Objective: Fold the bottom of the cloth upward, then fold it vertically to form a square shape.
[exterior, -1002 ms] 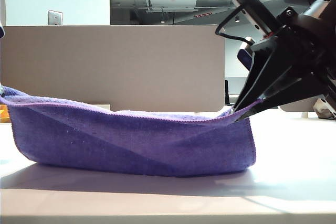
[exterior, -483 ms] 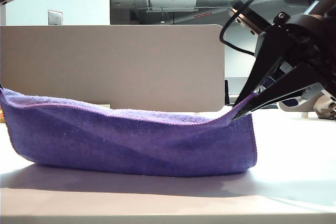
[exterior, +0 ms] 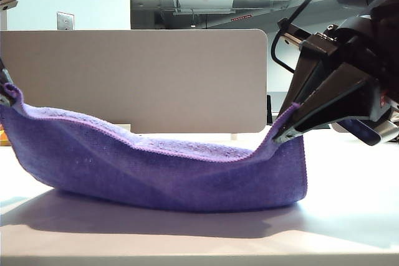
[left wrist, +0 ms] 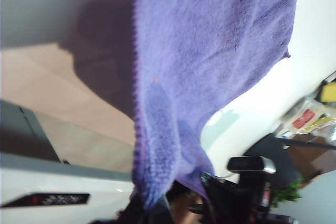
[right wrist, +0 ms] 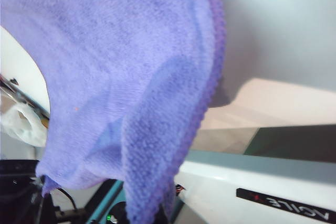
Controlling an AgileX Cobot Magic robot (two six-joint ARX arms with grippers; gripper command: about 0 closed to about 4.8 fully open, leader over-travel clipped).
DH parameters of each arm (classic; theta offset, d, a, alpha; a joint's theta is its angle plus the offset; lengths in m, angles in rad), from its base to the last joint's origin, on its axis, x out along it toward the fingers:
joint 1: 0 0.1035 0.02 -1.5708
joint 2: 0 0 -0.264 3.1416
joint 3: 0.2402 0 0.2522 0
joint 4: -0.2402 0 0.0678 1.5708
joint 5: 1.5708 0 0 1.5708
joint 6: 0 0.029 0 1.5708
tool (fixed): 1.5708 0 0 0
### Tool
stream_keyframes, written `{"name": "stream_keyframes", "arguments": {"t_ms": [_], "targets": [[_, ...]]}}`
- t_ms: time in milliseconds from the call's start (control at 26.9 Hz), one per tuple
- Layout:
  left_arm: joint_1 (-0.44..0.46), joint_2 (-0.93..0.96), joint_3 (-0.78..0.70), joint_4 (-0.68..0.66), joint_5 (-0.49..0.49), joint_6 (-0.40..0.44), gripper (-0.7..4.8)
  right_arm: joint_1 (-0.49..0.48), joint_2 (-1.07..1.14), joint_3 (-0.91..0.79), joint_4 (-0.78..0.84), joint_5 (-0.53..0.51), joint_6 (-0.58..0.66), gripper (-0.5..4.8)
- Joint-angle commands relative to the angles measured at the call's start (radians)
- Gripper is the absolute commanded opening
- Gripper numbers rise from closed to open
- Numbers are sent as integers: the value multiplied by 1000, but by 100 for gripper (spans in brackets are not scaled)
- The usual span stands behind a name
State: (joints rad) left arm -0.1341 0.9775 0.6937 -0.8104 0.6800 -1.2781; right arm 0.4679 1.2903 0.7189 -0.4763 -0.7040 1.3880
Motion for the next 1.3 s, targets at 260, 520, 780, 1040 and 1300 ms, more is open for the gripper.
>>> {"name": "stream_keyframes", "arguments": {"t_ms": [260, 520, 780, 1040, 1300], "targets": [[1, -1, 1, 5, 66, -227, -2, 0, -3, 2, 9, -6, 195, -1], [2, -1, 1, 5, 108, -314, -2, 0, -3, 2, 8, -6, 302, -1], [2, -1, 1, 5, 110, -353, -2, 0, -3, 2, 7, -18, 395, -1], [2, -1, 1, 5, 108, -377, -2, 0, -3, 2, 10, -19, 418, -1], [2, -1, 1, 5, 98, -375, -2, 1, -3, 2, 10, 76, 418, -1]]}}
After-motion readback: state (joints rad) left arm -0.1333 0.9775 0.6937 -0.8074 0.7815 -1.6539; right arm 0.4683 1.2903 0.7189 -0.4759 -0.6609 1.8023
